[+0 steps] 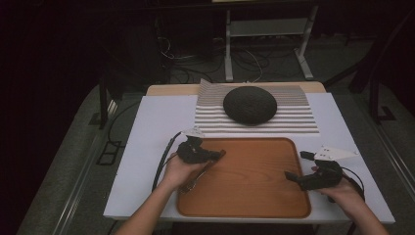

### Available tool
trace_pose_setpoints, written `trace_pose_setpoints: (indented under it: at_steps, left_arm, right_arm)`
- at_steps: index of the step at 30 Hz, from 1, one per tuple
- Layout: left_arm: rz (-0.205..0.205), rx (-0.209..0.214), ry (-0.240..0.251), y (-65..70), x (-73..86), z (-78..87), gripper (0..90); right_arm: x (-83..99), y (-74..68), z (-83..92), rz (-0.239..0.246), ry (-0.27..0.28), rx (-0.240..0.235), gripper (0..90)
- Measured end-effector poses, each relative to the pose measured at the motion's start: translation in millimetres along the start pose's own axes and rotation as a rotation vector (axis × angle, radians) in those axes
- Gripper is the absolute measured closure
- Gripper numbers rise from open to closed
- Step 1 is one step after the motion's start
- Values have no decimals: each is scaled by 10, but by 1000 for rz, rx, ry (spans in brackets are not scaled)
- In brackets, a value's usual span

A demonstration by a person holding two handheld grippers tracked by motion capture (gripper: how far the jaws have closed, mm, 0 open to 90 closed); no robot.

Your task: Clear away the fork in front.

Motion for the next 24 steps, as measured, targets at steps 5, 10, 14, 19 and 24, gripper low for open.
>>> trace_pose_setpoints:
  at_steps: [5, 10, 14, 19, 24]
  left_arm:
    - [-59, -17, -74, 79, 47, -130, 896]
    - [-66, -50, -98, 24, 80, -127, 895]
    - [-50, -60, -104, -36, 117, -102, 892]
    - [-49, -75, -118, -86, 141, -97, 891]
    - [-44, -86, -118, -126, 147, -72, 891]
  right_arm:
    - [-9, -11, -20, 4, -8, 1, 25]
    - [-20, -34, -26, 12, -9, 4, 25]
    - [-25, -39, -38, 11, -7, 4, 25]
    - [-15, -37, -45, 11, -16, 2, 25]
    - [-10, -31, -31, 10, -13, 5, 26]
Point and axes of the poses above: each handheld gripper's, and its own axes: z roughly backward along the jaws, x roughly out of its underside, y roughly to its right, the point moved 1 cm from there along -z, roughly forward along the jaws, and after that the axes turned 10 degrees about -x, right-handed, at the moved point
